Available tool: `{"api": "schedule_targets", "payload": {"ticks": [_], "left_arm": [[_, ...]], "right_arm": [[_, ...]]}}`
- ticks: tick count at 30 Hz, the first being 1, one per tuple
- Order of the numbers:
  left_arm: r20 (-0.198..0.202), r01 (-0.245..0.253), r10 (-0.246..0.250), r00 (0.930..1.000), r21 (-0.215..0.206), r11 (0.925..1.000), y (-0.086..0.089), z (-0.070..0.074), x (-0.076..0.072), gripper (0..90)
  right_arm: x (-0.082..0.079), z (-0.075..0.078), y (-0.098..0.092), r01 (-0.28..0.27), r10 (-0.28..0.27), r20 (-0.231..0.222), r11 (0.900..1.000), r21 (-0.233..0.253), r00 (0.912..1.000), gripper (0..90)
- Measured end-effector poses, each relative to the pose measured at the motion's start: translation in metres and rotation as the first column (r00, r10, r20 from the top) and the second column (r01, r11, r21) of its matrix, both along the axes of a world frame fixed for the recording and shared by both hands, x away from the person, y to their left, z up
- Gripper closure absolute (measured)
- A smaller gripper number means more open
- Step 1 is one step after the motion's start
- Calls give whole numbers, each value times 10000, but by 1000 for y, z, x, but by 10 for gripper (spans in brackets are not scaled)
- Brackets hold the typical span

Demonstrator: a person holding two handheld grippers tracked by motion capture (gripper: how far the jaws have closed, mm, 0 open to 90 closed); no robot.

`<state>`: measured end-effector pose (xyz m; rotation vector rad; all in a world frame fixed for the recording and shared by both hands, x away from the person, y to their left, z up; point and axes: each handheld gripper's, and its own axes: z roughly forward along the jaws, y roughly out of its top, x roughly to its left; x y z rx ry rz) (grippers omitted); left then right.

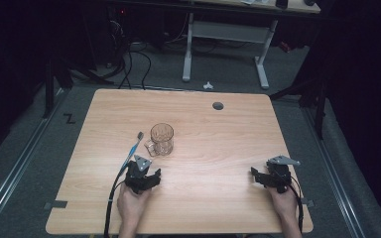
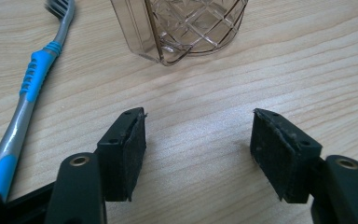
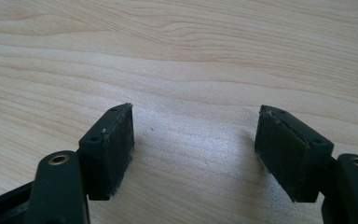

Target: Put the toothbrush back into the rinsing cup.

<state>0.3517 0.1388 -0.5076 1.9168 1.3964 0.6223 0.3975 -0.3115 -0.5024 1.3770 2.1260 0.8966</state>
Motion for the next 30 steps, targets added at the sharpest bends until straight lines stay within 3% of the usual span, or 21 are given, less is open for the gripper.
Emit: {"api": "schedule_targets", "payload": {"ticks": [17, 23, 30], "left_arm": [[-26, -18, 18, 10000, -38, 10000, 1, 0, 0, 344], [-105, 163, -168, 9998, -435, 9989, 3, 0, 1, 292], [-103, 223, -225, 9997, -161, 9996, 2, 0, 0, 291]], "right_arm": [[0, 0, 0, -10, 10, 1, 10000, 0, 10000, 287], [0, 0, 0, -6, 6, -2, 10000, 3, 10000, 286], [0, 0, 0, 17, -17, -1, 10000, -5, 10000, 284]]}}
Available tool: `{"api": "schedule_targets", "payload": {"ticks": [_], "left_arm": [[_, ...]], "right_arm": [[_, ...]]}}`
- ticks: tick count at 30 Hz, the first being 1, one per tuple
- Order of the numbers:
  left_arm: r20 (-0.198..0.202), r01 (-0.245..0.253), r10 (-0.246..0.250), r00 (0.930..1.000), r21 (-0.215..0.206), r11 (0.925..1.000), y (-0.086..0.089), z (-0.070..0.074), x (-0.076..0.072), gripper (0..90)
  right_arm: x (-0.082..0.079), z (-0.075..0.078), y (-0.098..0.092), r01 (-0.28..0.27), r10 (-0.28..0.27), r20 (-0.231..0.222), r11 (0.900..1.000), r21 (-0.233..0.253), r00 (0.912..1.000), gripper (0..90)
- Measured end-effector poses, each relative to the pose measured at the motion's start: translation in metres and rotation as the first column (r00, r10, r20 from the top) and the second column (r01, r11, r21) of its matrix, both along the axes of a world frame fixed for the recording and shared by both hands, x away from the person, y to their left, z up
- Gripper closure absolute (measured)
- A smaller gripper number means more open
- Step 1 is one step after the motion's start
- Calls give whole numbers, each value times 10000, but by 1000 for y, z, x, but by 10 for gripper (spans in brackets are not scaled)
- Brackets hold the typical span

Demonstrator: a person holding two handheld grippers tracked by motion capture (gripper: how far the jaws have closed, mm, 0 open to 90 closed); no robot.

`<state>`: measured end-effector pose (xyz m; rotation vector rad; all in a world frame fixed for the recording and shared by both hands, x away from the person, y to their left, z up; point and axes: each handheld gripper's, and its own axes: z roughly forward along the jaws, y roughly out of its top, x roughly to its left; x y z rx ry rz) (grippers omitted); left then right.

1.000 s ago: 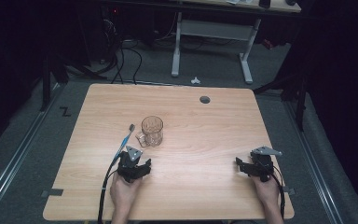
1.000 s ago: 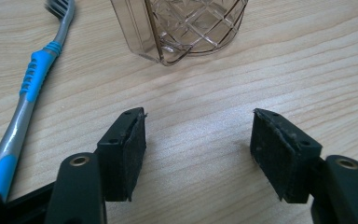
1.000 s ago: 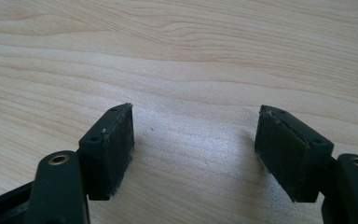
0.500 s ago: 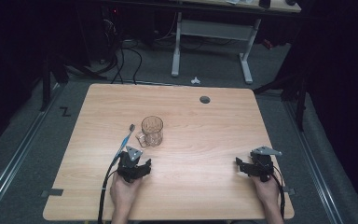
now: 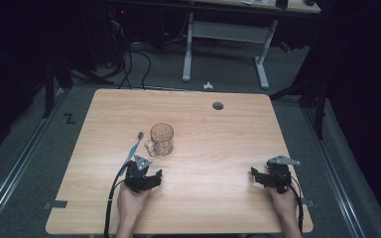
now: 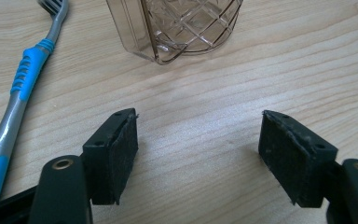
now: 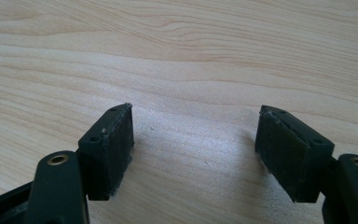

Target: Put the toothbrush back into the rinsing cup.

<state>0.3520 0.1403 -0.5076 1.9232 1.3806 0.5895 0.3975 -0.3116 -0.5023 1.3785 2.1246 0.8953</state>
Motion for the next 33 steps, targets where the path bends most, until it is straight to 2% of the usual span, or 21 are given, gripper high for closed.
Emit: {"api": "schedule_targets", "payload": {"ticks": [2, 7, 12, 16, 24, 33], "left_arm": [[-13, 9, -9, 10000, 95, 10000, 0, 0, -1, 312], [-128, -123, 119, 9998, -311, 9994, 6, 1, -2, 310], [-162, -71, 68, 9998, -225, 9997, 9, 3, -5, 310], [-102, -186, 181, 9998, -510, 9985, 13, 5, -10, 313], [-312, -244, 235, 9992, -301, 9992, 15, 5, -13, 320], [-390, -261, 246, 9989, -372, 9990, 24, 12, -20, 328]], "right_arm": [[0, 0, 0, -5, 5, 1, 10000, -1, 10000, 284], [0, 0, 0, -39, 39, 10, 10000, 0, 10000, 284], [0, 0, 0, -37, 37, 8, 10000, 0, 10000, 284], [0, 0, 0, -41, 41, 9, 10000, 0, 10000, 284], [0, 0, 0, -40, 40, 11, 10000, -3, 10000, 284], [0, 0, 0, -40, 40, 9, 10000, -1, 10000, 284]]}}
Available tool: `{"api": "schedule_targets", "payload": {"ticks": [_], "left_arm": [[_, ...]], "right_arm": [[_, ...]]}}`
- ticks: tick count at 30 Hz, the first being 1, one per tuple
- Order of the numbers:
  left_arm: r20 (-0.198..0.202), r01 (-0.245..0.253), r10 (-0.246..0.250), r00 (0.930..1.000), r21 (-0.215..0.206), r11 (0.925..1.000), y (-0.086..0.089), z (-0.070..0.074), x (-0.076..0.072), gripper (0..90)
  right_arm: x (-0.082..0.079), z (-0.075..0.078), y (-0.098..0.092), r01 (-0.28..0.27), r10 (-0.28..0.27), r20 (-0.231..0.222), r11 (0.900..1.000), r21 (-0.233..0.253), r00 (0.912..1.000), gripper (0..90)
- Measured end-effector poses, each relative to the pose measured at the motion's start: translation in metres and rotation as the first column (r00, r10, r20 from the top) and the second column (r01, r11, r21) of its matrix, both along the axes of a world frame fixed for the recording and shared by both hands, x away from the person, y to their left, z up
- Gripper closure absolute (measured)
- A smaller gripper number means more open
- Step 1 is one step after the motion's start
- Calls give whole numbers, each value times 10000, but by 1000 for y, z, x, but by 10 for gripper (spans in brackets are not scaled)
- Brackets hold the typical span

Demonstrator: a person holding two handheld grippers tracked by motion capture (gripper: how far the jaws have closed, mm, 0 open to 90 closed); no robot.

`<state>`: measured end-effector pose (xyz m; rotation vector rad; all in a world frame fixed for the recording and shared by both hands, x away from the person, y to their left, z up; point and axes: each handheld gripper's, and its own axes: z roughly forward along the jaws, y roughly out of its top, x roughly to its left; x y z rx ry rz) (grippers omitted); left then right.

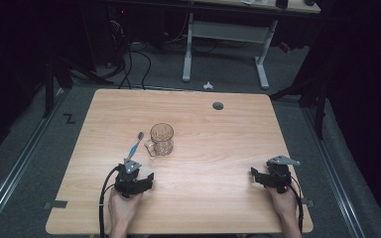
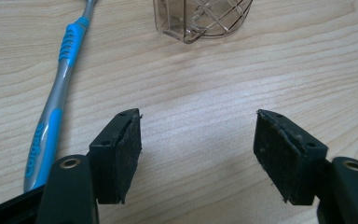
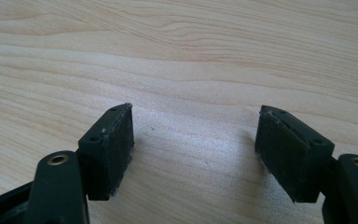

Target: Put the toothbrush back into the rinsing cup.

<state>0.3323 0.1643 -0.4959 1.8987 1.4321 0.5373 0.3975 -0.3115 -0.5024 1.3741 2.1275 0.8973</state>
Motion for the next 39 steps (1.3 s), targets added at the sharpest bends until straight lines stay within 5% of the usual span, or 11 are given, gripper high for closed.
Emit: {"api": "schedule_targets", "payload": {"ticks": [39], "left_arm": [[-175, -467, 472, 9987, 288, 9985, 36, 18, -15, 355]], "right_arm": [[0, 0, 0, -1, 1, -3, 10000, 6, 10000, 284]]}}
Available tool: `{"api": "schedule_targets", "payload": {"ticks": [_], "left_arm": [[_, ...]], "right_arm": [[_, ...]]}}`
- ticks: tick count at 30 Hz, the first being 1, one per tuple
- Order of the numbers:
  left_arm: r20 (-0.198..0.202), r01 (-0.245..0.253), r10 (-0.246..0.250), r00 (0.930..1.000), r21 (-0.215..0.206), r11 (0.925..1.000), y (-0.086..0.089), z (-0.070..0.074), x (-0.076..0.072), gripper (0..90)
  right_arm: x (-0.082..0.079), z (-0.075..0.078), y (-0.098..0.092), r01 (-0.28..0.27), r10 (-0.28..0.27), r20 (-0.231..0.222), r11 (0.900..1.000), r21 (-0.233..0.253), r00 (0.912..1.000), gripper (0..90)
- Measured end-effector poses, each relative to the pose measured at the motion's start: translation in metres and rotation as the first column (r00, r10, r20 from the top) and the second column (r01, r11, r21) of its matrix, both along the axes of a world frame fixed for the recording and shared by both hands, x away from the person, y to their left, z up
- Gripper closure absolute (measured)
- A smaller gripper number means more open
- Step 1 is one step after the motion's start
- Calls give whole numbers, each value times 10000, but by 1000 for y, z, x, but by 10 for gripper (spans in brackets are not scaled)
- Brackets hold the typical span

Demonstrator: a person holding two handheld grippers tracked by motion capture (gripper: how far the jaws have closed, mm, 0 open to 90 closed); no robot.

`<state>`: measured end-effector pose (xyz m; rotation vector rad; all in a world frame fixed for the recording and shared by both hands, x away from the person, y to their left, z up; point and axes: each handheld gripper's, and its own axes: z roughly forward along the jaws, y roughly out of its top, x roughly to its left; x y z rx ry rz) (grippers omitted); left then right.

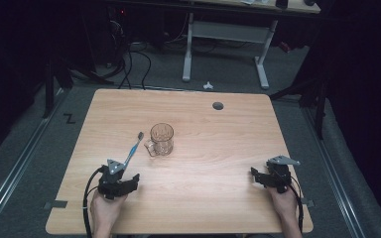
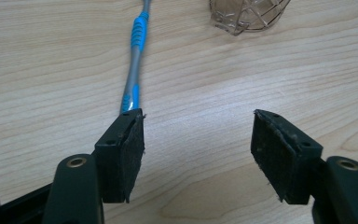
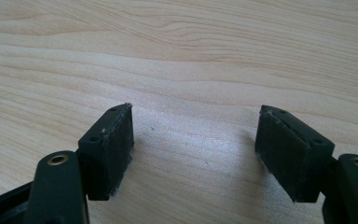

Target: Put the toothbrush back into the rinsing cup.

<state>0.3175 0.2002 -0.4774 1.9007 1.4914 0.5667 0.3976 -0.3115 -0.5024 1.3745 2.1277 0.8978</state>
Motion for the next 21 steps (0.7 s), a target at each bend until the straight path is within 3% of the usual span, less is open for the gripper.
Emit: {"api": "schedule_targets", "payload": {"ticks": [4, 11, 21], "left_arm": [[54, -21, 20, 10000, 328, 9995, 3, 5, 1, 358], [-309, -67, 90, 9995, 750, 9972, 10, 12, 9, 318], [-785, 47, 15, 9969, 782, 9969, 19, 19, 25, 294]], "right_arm": [[0, 0, 0, 0, 0, -4, 10000, 1, 10000, 284], [0, 0, 0, 3, -3, -2, 10000, 2, 10000, 284], [0, 0, 0, 3, -3, -1, 10000, 0, 10000, 284]]}}
